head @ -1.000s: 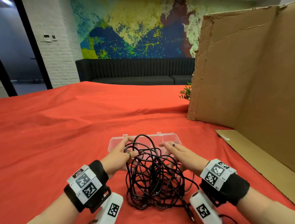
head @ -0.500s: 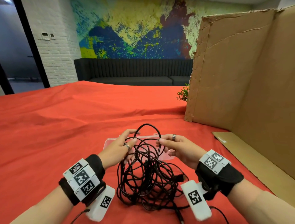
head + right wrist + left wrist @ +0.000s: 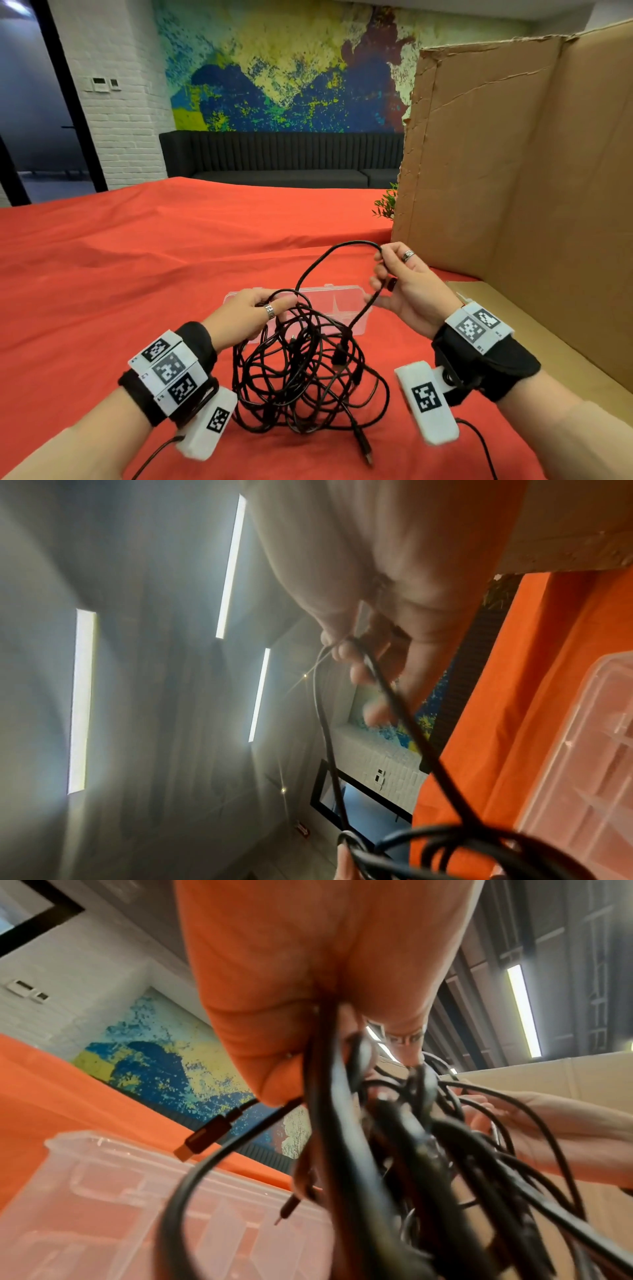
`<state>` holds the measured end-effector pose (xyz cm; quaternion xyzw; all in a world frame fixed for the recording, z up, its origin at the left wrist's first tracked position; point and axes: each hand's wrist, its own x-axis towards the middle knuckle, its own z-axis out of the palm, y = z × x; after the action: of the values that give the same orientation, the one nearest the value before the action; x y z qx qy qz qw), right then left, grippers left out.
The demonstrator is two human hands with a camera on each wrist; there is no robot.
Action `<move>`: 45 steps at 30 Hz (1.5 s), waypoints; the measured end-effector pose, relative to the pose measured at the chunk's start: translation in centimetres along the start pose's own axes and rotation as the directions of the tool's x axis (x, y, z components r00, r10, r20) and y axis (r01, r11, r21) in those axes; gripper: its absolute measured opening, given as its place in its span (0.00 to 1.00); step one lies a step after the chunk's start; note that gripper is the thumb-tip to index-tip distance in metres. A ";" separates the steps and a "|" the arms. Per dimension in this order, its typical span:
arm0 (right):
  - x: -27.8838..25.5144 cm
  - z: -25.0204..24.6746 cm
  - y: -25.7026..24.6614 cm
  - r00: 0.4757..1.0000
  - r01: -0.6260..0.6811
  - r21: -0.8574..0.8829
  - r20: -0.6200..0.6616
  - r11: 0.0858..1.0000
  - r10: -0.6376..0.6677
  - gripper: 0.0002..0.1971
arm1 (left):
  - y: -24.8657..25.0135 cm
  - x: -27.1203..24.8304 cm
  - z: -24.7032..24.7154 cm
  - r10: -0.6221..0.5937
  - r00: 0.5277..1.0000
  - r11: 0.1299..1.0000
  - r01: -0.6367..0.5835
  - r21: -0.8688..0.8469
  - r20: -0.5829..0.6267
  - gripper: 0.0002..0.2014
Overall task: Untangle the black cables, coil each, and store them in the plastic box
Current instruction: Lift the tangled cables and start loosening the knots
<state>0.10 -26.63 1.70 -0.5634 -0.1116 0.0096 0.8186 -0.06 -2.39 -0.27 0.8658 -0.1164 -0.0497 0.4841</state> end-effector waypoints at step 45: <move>1.6 -0.7 0.7 0.949 0.286 -0.916 0.231 0.280 -0.215 0.11 | -2.0 0.8 0.8 -0.056 0.992 0.988 0.071 -0.138 0.110 0.12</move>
<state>1.90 -26.78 1.09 -0.9067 -0.2082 -0.1681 0.3261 0.88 -2.24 -2.32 0.8288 -0.1104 -0.1190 0.5355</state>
